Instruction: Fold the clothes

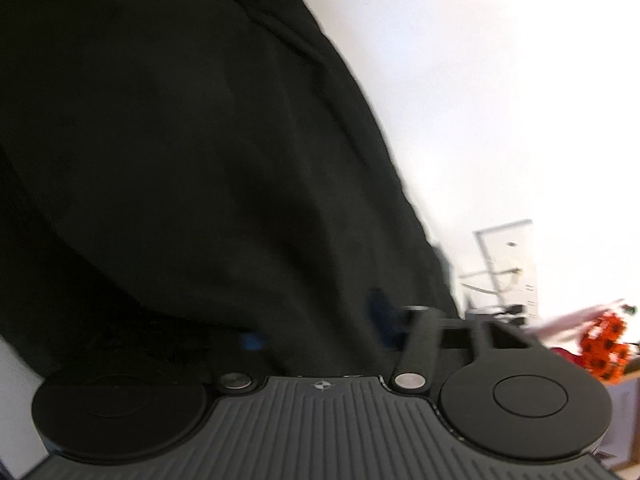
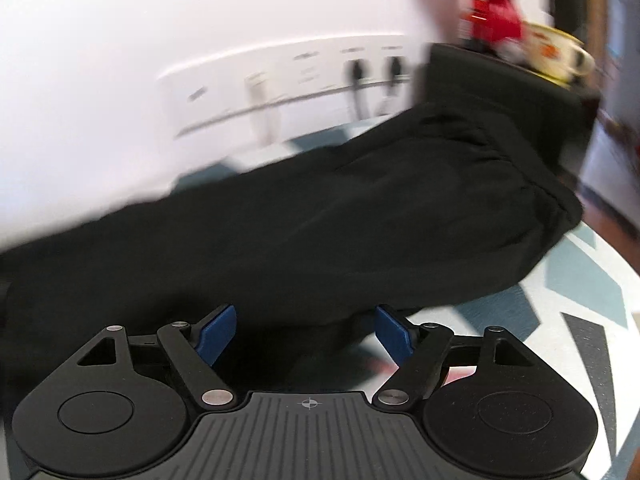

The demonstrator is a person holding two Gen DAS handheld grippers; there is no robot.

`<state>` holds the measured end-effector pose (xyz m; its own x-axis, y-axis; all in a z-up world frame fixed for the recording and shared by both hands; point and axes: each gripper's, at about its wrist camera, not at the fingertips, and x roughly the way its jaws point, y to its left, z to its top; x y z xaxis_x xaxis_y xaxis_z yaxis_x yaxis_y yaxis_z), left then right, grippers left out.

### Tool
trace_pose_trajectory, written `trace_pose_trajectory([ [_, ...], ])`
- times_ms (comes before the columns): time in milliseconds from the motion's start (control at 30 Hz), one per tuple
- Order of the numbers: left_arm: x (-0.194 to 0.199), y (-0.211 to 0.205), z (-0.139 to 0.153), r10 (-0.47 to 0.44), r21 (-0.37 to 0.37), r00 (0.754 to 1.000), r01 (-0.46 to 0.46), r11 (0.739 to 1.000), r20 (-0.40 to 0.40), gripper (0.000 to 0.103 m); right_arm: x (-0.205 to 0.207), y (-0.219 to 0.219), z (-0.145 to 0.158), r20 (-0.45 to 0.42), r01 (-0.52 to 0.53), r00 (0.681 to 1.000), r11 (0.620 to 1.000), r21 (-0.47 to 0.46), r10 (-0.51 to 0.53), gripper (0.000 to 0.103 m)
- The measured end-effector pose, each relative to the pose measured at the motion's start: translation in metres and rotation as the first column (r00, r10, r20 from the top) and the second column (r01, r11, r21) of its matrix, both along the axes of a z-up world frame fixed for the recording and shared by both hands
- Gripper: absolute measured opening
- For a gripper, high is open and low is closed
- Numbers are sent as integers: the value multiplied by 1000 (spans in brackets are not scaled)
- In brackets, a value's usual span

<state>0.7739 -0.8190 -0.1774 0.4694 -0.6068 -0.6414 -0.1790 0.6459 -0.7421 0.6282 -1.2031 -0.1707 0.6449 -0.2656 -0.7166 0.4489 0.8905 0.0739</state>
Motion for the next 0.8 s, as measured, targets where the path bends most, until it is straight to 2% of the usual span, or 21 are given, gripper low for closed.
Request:
trace_pose_trajectory([
  [33, 0, 1, -2, 5, 6, 1000, -5, 1000, -6, 22, 1, 9, -4, -24, -42, 999, 999, -18, 41, 75],
  [133, -1, 4, -3, 12, 1, 1000, -12, 1000, -17, 22, 12, 30, -11, -56, -119, 992, 989, -88, 114, 74],
  [300, -3, 3, -2, 21, 6, 999, -21, 1000, -31, 22, 38, 39, -19, -90, -116, 991, 972, -203, 100, 69],
  [367, -4, 4, -2, 24, 5, 999, -23, 1000, -34, 22, 44, 38, -26, -133, -145, 984, 961, -236, 115, 48],
  [400, -5, 5, -3, 26, 1, 999, -26, 1000, -38, 22, 42, 38, -27, -135, -152, 983, 960, -237, 122, 43],
  [467, -5, 6, -4, 31, -10, 998, -32, 999, -47, 22, 35, 34, -27, -133, -150, 984, 961, -232, 122, 15],
  [533, -6, 8, -5, 36, -19, 998, -37, 999, -55, 22, 20, 27, -21, -110, -135, 987, 971, -195, 116, 8],
  [700, -8, 8, -4, 37, -17, 998, -38, 999, -59, 22, -31, 12, -8, -48, -102, 994, 991, -84, 98, 6],
  [800, -10, 8, -5, 43, -17, 997, -44, 999, -60, 22, -52, -1, -10, -97, 22, 995, 998, 62, -16, 0],
])
